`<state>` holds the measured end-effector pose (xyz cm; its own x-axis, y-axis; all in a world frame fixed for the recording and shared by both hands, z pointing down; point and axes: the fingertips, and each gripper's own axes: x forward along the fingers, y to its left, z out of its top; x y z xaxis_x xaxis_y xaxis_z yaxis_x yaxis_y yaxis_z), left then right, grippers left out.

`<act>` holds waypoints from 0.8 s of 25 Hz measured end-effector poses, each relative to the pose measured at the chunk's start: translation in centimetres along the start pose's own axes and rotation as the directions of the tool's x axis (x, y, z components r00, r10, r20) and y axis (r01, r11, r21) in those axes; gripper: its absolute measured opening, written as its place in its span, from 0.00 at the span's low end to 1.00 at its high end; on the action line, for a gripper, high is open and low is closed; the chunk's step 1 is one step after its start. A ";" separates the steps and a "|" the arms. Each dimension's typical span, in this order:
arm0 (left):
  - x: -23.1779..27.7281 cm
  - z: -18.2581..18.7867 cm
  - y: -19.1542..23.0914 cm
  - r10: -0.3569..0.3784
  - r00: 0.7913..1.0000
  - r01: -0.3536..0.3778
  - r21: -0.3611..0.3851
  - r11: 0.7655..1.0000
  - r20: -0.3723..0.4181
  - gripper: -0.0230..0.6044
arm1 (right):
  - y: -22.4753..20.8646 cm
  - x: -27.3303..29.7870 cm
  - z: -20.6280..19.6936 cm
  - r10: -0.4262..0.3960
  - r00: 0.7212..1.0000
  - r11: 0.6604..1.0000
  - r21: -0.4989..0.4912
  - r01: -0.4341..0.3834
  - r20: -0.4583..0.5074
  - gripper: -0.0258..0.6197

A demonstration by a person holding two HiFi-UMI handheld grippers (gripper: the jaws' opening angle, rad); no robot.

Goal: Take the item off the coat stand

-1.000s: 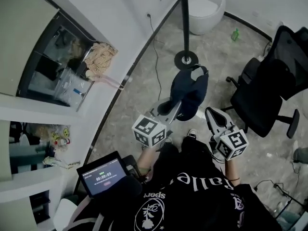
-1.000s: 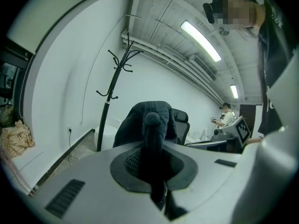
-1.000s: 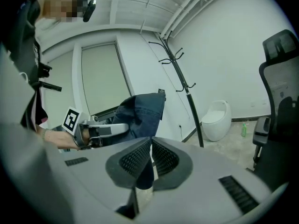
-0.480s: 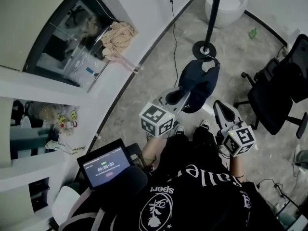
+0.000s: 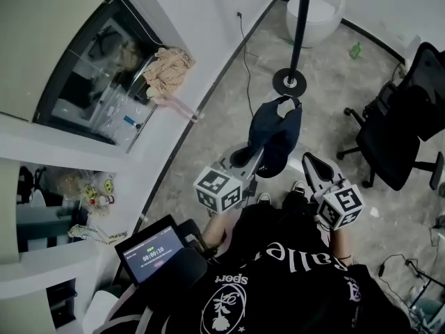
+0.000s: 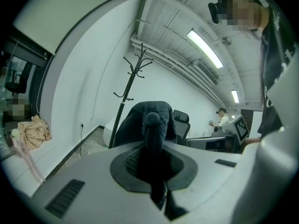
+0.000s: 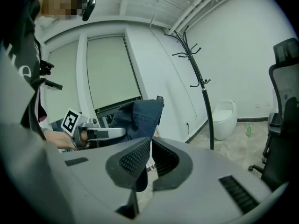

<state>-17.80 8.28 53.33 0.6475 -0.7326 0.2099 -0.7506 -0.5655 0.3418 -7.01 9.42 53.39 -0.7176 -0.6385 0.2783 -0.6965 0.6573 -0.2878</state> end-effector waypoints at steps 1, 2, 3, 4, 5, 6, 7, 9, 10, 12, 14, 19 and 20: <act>-0.2 -0.1 0.2 0.005 1.000 -0.005 -0.004 1.000 0.002 0.06 | 0.0 0.0 0.1 -0.002 1.000 1.000 -0.002 0.002 0.003 0.07; -0.4 -0.1 0.3 0.010 1.000 -0.010 -0.007 1.000 0.005 0.06 | 0.0 0.0 0.2 -0.003 1.000 1.000 -0.004 0.003 0.008 0.07; -0.5 -0.1 0.5 0.016 1.000 -0.016 -0.010 1.000 0.009 0.06 | 0.0 0.0 0.3 -0.002 1.000 1.000 -0.006 0.003 0.011 0.07; -0.6 0.0 0.6 0.021 1.000 -0.020 -0.012 1.000 0.013 0.06 | -0.1 -0.1 0.4 -0.002 1.000 1.000 -0.007 0.002 0.014 0.07; -0.5 0.0 0.7 0.024 1.000 -0.024 -0.013 1.000 0.018 0.06 | -0.2 -0.1 0.5 -0.002 1.000 1.000 -0.005 0.002 0.018 0.07; -0.5 0.1 0.8 0.027 0.999 -0.027 -0.014 1.000 0.021 0.06 | -0.3 -0.1 0.6 -0.002 1.000 1.000 -0.004 0.002 0.021 0.07; -0.5 0.2 0.8 0.029 0.999 -0.029 -0.014 0.999 0.025 0.06 | -0.4 -0.1 0.6 -0.002 1.000 1.000 -0.005 0.002 0.023 0.07; -0.4 0.3 0.9 0.032 0.999 -0.031 -0.014 0.999 0.028 0.06 | -0.4 -0.1 0.7 0.001 1.000 1.000 -0.002 -0.001 0.027 0.07; -0.4 0.3 0.9 0.032 0.999 -0.032 -0.014 0.999 0.029 0.06 | -0.5 -0.1 0.8 0.002 1.000 1.000 -0.001 -0.002 0.027 0.07; -0.3 0.4 1.0 0.035 0.999 -0.034 -0.015 0.999 0.029 0.06 | -0.6 -0.1 0.8 0.002 1.000 1.000 0.000 -0.002 0.025 0.07; -0.2 0.5 1.1 0.038 0.999 -0.038 -0.018 0.999 0.030 0.06 | -0.7 -0.1 0.8 0.004 1.000 1.000 0.002 -0.005 0.018 0.07; 0.9 0.6 0.6 0.035 0.999 -0.035 -0.020 0.999 0.024 0.06 | -2.0 -0.6 1.1 -0.012 1.000 1.000 -0.016 0.012 0.015 0.07; 1.2 0.6 0.5 0.033 0.999 -0.033 -0.020 0.999 0.023 0.06 | -2.3 -0.8 1.2 -0.014 1.000 1.000 -0.014 0.014 0.016 0.07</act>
<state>-17.42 6.88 53.19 0.6189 -0.7595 0.2002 -0.7687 -0.5335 0.3527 -4.83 7.92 52.77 -0.7079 -0.6536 0.2679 -0.7063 0.6540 -0.2708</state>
